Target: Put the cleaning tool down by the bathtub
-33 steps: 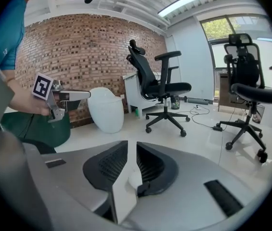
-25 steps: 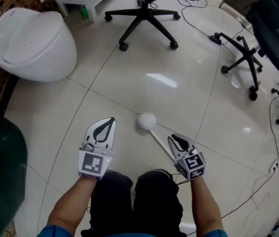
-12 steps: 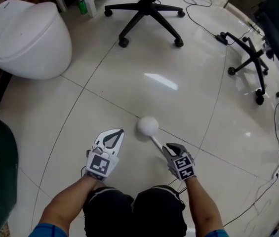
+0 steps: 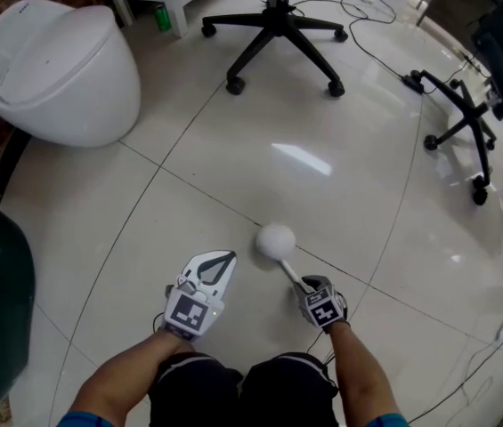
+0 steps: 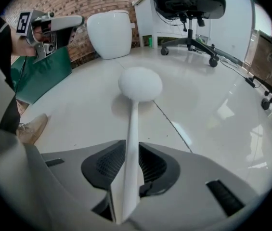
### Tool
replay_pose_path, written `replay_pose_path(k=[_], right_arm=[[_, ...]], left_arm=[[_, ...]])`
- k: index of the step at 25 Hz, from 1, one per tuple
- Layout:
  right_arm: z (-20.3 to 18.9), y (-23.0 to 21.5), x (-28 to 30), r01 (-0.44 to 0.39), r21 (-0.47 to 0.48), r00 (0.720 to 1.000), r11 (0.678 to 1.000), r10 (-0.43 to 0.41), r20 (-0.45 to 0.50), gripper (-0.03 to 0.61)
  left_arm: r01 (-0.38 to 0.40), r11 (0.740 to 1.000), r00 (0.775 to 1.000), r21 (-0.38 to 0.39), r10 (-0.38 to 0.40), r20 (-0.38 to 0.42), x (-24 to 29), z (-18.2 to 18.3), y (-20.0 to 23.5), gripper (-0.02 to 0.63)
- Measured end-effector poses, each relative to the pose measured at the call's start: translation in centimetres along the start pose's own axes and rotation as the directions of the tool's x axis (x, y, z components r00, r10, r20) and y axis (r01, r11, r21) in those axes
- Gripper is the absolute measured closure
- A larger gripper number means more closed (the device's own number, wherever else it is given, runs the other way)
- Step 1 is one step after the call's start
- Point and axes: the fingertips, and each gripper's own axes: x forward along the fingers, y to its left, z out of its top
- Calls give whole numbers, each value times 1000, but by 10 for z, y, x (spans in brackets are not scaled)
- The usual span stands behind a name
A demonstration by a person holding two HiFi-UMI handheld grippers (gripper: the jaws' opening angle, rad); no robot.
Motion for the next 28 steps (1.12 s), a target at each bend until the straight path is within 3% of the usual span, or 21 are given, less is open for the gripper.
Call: replay_pose_path(k=[6,11,18,23,28], right_arm=[[-10,0,21,19,-50,996,999,-23,-81,465],[-10,-1,25,29,-77,995,997,-36,-92,463],[-3,-4,18,26,-32,995,999,-29,-96,482],[31,-16,-22,71,21,997,997,-71,-20,482],[73,-9,-94,92,12,996,996,-92,19,482]], left_arm=[[13,1000,1000,9,-13,-11,1,-4,-4,611],[15,1000,1000,11,-15,-25,7,-9,-4,611],[4,1000,1000,11,-4,-30,10,-8,-1,611],[-21,999,999,26,22,-36,0,4,9,611],[-71,997,997,18,72,-40,-30,54,26,611]])
